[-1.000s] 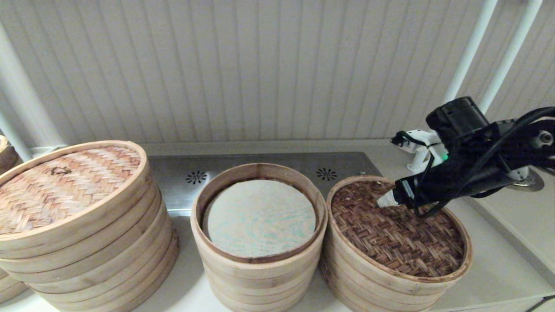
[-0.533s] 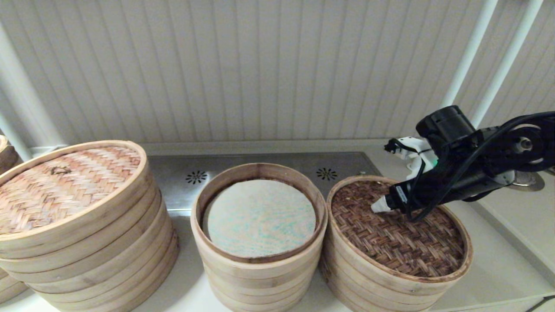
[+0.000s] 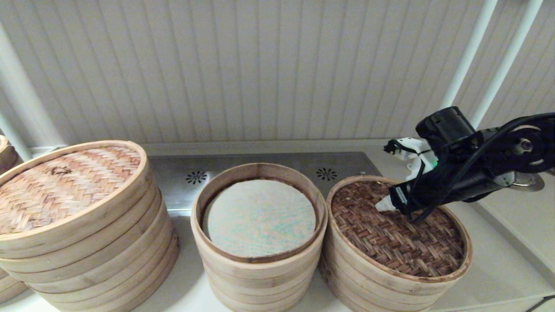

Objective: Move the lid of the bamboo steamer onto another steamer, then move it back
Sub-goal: Pick up the steamer

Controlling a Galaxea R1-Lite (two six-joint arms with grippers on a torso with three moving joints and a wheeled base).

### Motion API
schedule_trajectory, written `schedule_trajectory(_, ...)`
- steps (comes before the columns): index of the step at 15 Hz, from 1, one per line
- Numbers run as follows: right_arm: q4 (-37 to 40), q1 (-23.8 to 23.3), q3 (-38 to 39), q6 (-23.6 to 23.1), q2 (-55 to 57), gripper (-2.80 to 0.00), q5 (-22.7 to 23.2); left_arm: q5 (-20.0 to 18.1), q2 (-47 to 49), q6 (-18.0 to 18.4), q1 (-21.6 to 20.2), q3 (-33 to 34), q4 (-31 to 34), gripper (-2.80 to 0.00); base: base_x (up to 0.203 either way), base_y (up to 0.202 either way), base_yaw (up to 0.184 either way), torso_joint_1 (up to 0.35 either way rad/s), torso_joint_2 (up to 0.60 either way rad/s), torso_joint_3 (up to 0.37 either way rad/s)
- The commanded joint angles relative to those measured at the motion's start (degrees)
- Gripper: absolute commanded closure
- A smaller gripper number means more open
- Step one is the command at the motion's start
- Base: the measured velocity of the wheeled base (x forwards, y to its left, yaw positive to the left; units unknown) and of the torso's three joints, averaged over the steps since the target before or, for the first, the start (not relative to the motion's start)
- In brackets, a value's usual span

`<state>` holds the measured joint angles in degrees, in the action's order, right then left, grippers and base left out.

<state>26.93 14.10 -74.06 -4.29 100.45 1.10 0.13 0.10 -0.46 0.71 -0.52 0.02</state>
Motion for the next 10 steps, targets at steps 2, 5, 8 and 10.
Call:
schedule_trajectory(2,0.23,0.05,-0.07,-0.02,-0.16,0.0,0.05,-0.04,-0.01,0.02,0.0,0.0,-0.02,0.0,0.0,0.0,0.0,0.0,0.0,0.0)
schedule_trajectory(5,0.23,0.31,0.05,-0.04,-0.16,0.0,0.05,0.04,-0.01,0.02,0.0,0.0,0.0,0.0,0.0,0.0,0.0,0.0,0.0,0.0)
schedule_trajectory(8,0.23,0.31,0.05,-0.1,-0.25,0.0,0.05,0.04,-0.01,0.02,0.0,0.0,0.0,0.0,0.0,0.0,0.0,0.0,0.0,0.0)
schedule_trajectory(10,0.23,0.31,0.05,-0.02,-0.25,0.0,0.05,-0.04,-0.01,0.02,0.0,0.0,-0.02,0.0,0.0,0.0,0.0,0.0,0.0,0.0)
